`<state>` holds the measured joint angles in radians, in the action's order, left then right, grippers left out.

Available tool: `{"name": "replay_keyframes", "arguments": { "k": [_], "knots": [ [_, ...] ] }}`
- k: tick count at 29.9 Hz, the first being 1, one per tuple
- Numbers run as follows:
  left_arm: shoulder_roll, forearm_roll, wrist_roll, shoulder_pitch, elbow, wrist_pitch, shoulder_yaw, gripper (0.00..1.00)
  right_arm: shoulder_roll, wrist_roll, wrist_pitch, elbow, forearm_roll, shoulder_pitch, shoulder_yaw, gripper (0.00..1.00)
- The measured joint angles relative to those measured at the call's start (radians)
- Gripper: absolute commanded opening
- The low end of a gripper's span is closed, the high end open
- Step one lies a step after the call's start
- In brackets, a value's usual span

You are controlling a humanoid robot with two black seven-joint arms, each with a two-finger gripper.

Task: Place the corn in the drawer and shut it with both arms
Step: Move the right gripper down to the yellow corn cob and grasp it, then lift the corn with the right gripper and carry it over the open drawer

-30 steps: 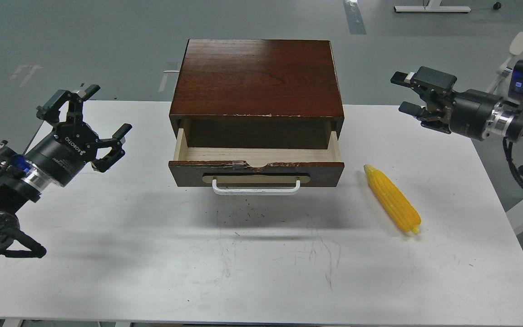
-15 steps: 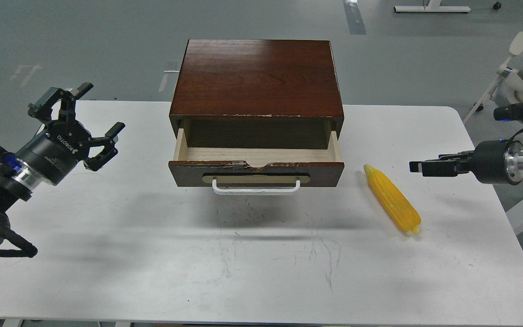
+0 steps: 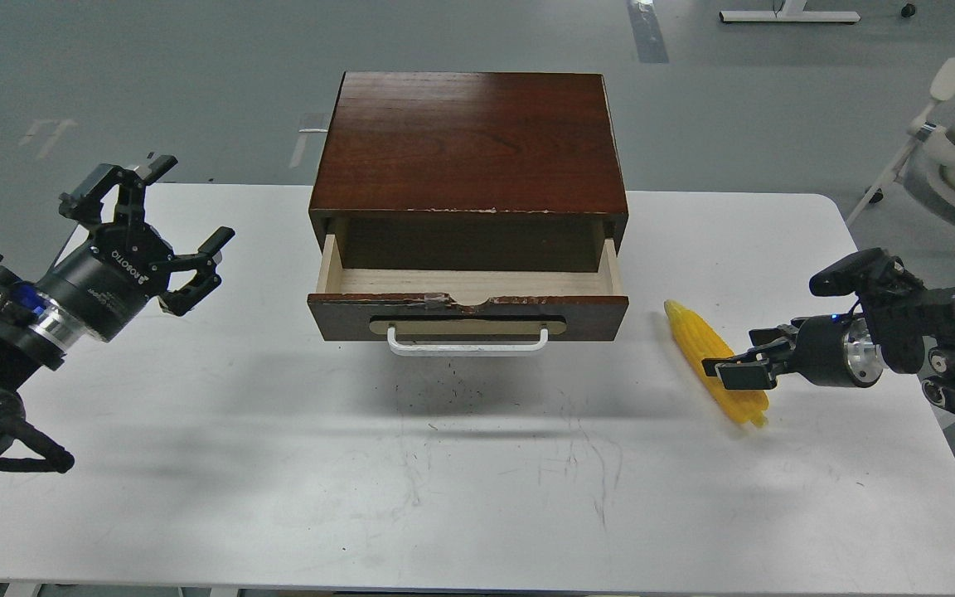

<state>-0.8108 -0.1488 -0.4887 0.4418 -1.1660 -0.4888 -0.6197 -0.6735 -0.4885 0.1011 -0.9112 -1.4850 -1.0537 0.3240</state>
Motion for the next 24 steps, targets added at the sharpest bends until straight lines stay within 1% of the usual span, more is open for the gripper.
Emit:
{"name": "replay_keyframes", "arguments": {
  "k": [1, 2, 3, 5, 7, 8, 9, 13, 17, 20, 24],
  "knots": [
    [0.000, 0.000, 0.000, 0.000, 0.000, 0.000, 0.000, 0.99, 0.006, 0.000, 0.000, 0.003, 0.000, 0.006, 0.000, 0.68],
    [0.000, 0.000, 0.000, -0.001, 0.000, 0.000, 0.000, 0.99, 0.010, 0.000, 0.000, 0.005, 0.000, 0.012, 0.001, 0.62],
    [0.000, 0.000, 0.000, -0.001, 0.000, 0.000, 0.000, 0.99, 0.012, 0.000, 0.000, 0.006, 0.000, 0.015, 0.001, 0.51],
    [0.000, 0.000, 0.000, -0.001, 0.000, 0.000, -0.002, 0.99, 0.013, 0.000, 0.000, 0.006, 0.000, 0.019, 0.002, 0.42],
    [0.000, 0.000, 0.000, -0.001, 0.000, 0.000, -0.003, 0.99, 0.014, 0.000, 0.000, 0.006, 0.000, 0.023, 0.003, 0.23],
    [0.000, 0.000, 0.000, -0.001, 0.000, 0.000, -0.003, 0.99, 0.014, 0.000, 0.000, 0.005, 0.000, 0.024, 0.005, 0.18],
    [-0.001, 0.000, 0.000, -0.001, 0.000, 0.000, -0.003, 0.99, 0.014, 0.000, 0.000, 0.003, 0.000, 0.025, 0.008, 0.11],
    [-0.001, 0.000, 0.000, -0.001, 0.000, 0.000, -0.003, 0.99, 0.009, 0.000, 0.000, -0.004, 0.001, 0.027, 0.011, 0.06],
    [-0.002, 0.000, 0.000, -0.001, 0.000, 0.000, -0.003, 0.99, -0.011, 0.000, -0.003, -0.022, 0.006, 0.008, 0.007, 0.06],
    [-0.003, 0.000, 0.000, -0.001, 0.000, 0.000, -0.004, 0.99, -0.043, 0.000, -0.008, -0.055, 0.015, -0.044, -0.002, 0.07],
    [-0.003, 0.000, 0.000, 0.000, 0.000, 0.000, -0.006, 0.99, -0.109, 0.000, -0.009, -0.104, 0.025, -0.183, -0.014, 0.07]
  ]
}}
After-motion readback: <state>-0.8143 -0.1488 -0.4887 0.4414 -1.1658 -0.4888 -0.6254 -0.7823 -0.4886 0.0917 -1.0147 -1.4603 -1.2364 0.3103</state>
